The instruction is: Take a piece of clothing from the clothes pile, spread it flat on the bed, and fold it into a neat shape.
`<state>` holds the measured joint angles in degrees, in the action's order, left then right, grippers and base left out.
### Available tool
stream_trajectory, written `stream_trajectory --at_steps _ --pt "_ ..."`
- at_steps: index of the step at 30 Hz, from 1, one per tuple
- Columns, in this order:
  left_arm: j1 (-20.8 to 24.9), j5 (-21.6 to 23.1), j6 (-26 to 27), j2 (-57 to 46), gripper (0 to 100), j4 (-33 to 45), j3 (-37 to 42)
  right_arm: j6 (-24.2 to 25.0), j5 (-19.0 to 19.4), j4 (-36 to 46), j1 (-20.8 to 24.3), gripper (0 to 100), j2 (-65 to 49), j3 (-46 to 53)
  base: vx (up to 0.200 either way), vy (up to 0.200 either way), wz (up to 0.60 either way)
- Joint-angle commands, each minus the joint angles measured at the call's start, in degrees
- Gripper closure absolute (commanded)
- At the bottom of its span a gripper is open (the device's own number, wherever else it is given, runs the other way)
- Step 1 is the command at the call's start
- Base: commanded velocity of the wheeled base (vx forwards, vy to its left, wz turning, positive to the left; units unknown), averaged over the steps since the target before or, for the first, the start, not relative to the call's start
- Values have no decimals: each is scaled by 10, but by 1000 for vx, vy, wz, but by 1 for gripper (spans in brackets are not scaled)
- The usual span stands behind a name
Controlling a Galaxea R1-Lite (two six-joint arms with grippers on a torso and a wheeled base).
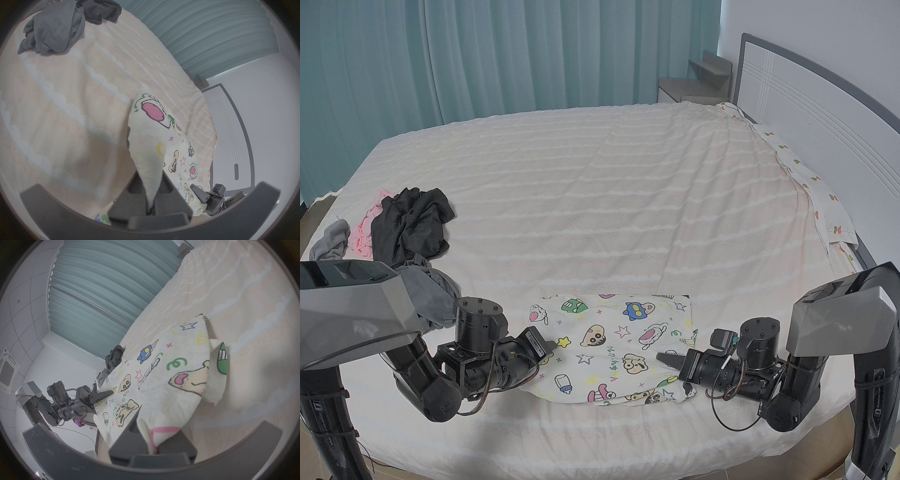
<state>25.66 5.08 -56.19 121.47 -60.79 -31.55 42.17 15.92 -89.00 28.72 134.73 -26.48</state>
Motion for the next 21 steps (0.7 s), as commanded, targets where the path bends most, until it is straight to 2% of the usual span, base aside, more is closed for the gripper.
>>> stream_trajectory --at_steps 1,3,21 --pt "0 -1 0 -9 100 0 3 0 0 -7 0 100 -2 1 0 0 0" --pt "0 -1 0 -10 100 1 4 0 0 -7 0 100 -3 1 0 0 0" --pt "0 -1 0 -24 100 1 21 1 0 -7 5 100 -9 6 0 200 0"
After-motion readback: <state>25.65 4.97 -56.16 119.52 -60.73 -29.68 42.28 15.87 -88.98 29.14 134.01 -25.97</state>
